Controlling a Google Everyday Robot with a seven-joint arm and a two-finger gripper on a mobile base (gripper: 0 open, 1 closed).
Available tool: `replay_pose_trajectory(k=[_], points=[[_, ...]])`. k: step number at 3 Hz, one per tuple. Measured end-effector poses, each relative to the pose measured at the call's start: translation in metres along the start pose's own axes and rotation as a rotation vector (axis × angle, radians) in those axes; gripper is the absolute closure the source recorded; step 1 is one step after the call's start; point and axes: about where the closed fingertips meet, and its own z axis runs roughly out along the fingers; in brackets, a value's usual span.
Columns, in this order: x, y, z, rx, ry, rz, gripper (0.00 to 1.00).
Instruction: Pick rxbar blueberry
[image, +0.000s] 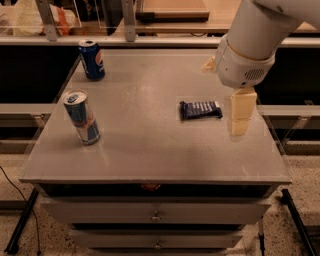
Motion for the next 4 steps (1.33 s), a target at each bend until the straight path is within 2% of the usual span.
replay_pose_trajectory(k=[2,3,4], points=[[0.002,0.001,0.000,0.020,-0.017,0.013,0.00],[0.006,-0.018,0.014,0.023,-0.057,0.018,0.00],[0.012,-0.036,0.034,-0.001,-0.116,0.041,0.00]])
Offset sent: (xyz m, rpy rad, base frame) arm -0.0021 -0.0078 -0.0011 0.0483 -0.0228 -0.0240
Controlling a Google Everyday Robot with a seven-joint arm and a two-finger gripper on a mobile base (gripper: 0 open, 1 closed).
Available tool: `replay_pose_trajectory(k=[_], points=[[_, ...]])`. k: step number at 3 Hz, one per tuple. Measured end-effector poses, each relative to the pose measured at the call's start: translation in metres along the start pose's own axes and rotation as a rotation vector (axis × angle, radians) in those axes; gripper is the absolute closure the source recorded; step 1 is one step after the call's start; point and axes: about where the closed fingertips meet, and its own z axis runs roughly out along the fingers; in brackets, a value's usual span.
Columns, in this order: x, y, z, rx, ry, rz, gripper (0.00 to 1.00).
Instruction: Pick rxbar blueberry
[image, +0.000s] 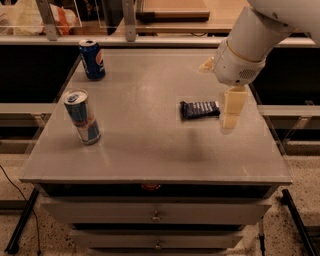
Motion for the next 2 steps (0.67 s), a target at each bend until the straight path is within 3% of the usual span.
replay_pose_trajectory(k=[2], points=[[0.009,-0.027,0.047,-0.087,-0.064,0.028,0.00]])
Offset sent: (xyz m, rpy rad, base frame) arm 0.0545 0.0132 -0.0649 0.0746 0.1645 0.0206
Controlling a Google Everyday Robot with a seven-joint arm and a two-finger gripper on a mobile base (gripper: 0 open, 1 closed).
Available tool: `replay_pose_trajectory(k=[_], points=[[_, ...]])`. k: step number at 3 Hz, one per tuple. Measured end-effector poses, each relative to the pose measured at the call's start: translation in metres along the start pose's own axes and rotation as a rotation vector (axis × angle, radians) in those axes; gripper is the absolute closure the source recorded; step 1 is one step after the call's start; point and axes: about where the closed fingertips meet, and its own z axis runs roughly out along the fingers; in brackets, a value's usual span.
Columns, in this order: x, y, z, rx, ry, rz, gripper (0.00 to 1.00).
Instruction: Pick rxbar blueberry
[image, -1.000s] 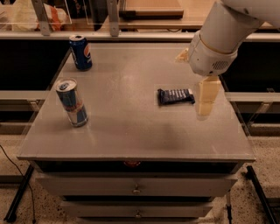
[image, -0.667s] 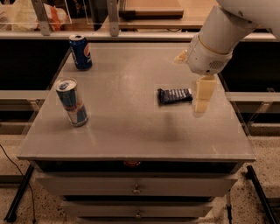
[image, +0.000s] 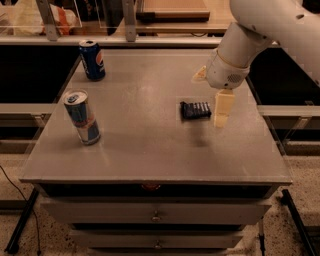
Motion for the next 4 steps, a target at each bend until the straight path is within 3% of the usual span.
replay_pose_trajectory(k=[2,3,4], points=[[-0.004,-0.025,0.038,-0.059,-0.024,-0.001,0.00],[-0.001,-0.031,0.043,-0.062,-0.013,0.009,0.16],[0.002,-0.039,0.038,-0.045,0.006,0.009,0.41]])
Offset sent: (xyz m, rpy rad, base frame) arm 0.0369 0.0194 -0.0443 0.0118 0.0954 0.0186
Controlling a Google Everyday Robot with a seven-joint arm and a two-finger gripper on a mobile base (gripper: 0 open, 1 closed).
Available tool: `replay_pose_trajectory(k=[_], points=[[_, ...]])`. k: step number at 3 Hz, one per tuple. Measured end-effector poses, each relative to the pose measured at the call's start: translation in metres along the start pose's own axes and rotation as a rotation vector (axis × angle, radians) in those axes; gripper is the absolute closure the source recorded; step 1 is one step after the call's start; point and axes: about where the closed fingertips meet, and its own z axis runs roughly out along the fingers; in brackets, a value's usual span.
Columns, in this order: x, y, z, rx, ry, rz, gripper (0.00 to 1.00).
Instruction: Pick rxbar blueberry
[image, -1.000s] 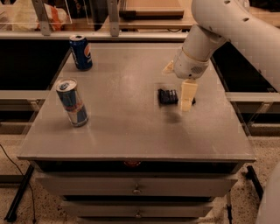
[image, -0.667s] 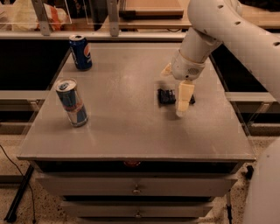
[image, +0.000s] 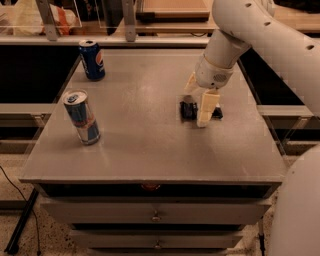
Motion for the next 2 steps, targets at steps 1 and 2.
replay_pose_trajectory(k=[1,2], points=[[-0.0008,-0.0025,-0.0045,0.006,0.004,-0.003,0.63],[-0.0030,-0.0031,-0.0120,0.006,0.005,-0.003,0.87]])
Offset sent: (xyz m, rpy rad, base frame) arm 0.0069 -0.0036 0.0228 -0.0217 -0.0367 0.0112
